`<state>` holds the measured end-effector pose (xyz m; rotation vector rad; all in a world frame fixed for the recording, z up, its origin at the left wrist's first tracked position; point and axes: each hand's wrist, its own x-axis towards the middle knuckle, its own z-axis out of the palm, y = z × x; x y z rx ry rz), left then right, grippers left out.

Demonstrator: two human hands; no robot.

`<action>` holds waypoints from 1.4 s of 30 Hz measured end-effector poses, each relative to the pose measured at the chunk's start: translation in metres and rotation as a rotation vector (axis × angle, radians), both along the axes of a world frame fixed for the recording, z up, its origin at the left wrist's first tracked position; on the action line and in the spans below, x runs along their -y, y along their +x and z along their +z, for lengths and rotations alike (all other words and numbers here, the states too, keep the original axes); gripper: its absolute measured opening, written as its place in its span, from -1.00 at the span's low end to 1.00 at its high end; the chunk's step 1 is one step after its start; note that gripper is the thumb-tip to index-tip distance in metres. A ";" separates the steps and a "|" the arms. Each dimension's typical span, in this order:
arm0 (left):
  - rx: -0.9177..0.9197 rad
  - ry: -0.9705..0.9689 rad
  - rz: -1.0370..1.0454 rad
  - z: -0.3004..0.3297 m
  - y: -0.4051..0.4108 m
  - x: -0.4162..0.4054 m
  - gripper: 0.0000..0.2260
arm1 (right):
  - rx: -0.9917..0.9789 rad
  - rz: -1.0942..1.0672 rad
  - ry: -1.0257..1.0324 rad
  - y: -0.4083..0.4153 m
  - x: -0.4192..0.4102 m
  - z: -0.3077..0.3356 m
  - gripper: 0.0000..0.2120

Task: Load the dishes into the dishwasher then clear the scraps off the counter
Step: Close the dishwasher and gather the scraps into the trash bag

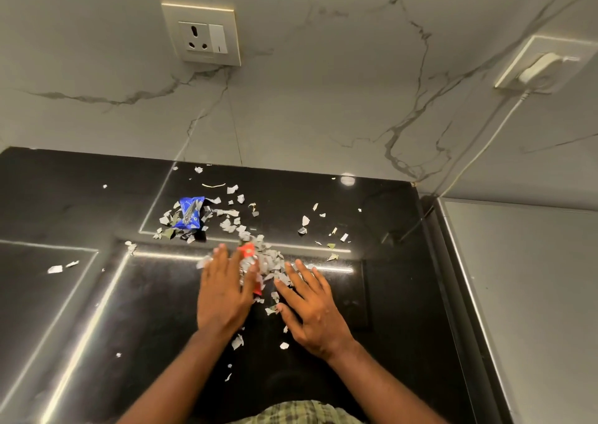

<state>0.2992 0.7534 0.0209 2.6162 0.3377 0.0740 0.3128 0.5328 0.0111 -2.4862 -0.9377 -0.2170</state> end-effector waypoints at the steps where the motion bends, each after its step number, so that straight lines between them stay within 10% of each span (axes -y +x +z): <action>1: 0.019 -0.020 -0.084 0.001 -0.005 0.006 -0.41 | 0.012 -0.004 0.017 -0.001 0.000 0.002 -0.54; 5: 0.150 -0.064 -0.179 0.008 -0.026 -0.004 -0.49 | 0.010 -0.171 0.112 -0.004 0.021 0.007 -0.55; 11: 0.008 0.043 0.316 -0.008 -0.055 -0.082 -0.20 | -0.265 -0.722 -0.051 0.002 0.075 -0.003 -0.11; 22: 0.030 -0.028 -0.237 0.006 -0.040 -0.007 -0.46 | -0.340 0.060 0.069 -0.018 -0.010 0.007 -0.43; 27: 0.205 -0.323 -0.069 0.010 -0.057 -0.011 -0.57 | -0.392 -0.243 0.467 -0.013 0.016 0.004 -0.66; 33: 0.248 -0.162 -0.241 0.001 -0.052 -0.011 -0.62 | -0.352 -0.007 0.116 -0.009 -0.004 0.003 -0.55; 39: 0.275 -0.411 0.148 0.012 -0.027 -0.023 -0.75 | -0.368 -0.013 0.275 -0.012 0.005 0.007 -0.70; 42: 0.253 -0.423 0.373 0.016 -0.014 -0.035 -0.45 | -0.370 -0.056 0.301 -0.014 0.007 0.009 -0.68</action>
